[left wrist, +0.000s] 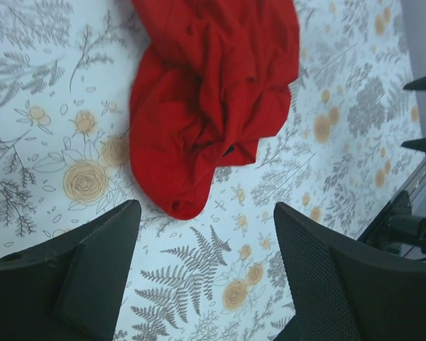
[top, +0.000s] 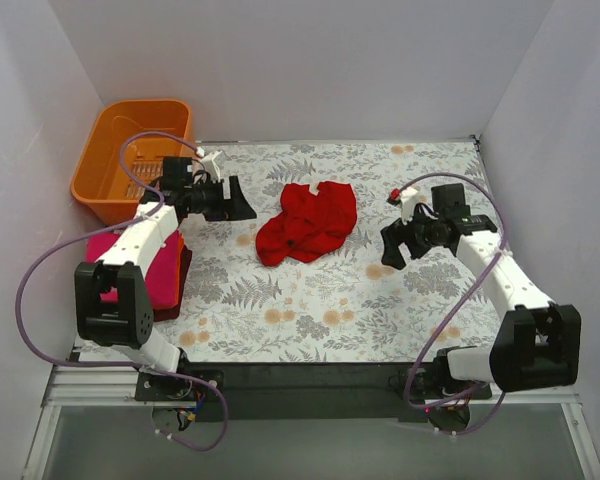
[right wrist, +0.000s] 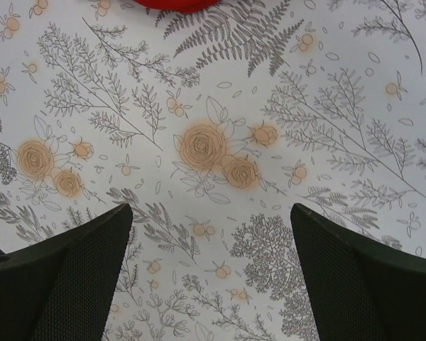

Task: Fold and stack the t-shirts
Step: Move the tshirt to the center of the board, then flatten the tshirt out

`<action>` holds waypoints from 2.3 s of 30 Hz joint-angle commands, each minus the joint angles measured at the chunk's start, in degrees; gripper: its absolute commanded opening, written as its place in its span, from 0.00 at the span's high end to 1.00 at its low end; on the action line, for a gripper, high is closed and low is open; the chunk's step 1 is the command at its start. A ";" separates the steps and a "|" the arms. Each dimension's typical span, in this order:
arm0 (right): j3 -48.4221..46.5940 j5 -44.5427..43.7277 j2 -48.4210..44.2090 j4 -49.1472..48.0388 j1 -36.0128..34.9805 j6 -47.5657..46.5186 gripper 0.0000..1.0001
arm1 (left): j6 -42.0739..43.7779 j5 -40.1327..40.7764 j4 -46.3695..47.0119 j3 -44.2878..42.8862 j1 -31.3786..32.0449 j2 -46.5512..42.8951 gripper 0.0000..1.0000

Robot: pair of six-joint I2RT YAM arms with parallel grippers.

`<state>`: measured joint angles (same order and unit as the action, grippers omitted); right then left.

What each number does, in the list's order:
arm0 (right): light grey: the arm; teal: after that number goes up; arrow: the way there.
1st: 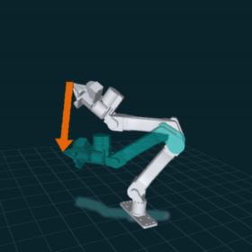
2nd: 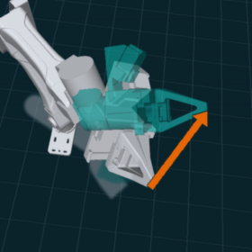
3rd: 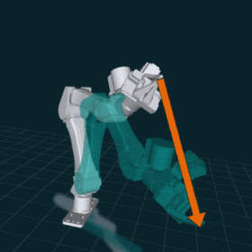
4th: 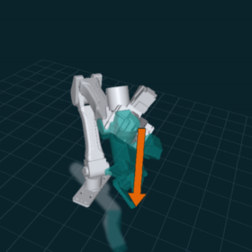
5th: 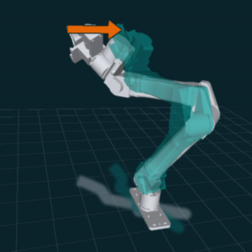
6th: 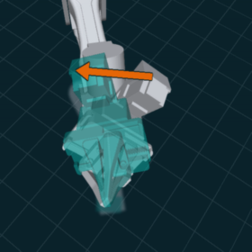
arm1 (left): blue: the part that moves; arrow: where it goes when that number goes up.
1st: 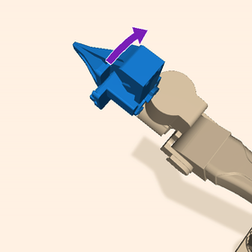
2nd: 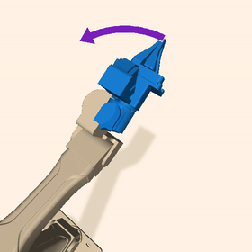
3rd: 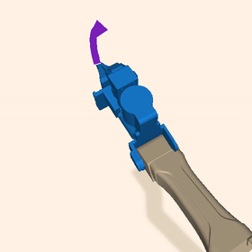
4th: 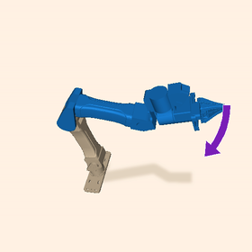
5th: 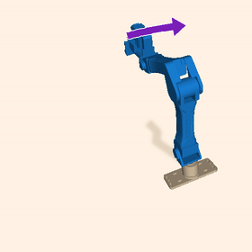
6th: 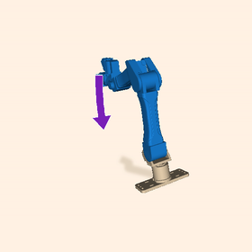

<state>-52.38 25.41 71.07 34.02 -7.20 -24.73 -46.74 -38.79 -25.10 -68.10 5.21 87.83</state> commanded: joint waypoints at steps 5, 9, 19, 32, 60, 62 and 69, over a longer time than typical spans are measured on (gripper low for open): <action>-14.66 1.57 17.15 -9.05 -3.35 2.05 0.01 | 5.69 1.87 -5.75 -1.86 4.36 7.70 0.25; -24.07 3.33 27.26 -12.66 -3.35 6.70 0.02 | 4.91 3.71 -4.52 -7.04 7.26 12.35 0.25; -47.80 6.58 52.22 -14.60 -3.34 13.92 0.05 | 0.95 4.68 -2.49 -28.92 12.01 30.90 0.24; -51.95 12.82 59.28 -15.91 -2.73 16.38 0.81 | 0.95 6.96 -6.10 -37.73 15.79 38.30 0.90; -1.59 4.92 -4.01 3.42 4.66 -9.18 0.99 | 36.38 -17.65 -37.67 -7.67 -4.59 16.57 0.87; 0.42 4.04 -3.48 3.51 1.24 -11.12 0.99 | 34.18 -14.93 -34.33 -8.19 -6.95 18.95 0.85; 4.65 3.33 -7.43 10.52 -8.52 -19.90 0.99 | 46.37 -5.17 -36.69 -8.91 -8.90 18.44 0.74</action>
<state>-48.66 29.89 67.05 40.27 -12.95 -37.80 -8.47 -49.19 -60.27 -76.77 -3.97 110.91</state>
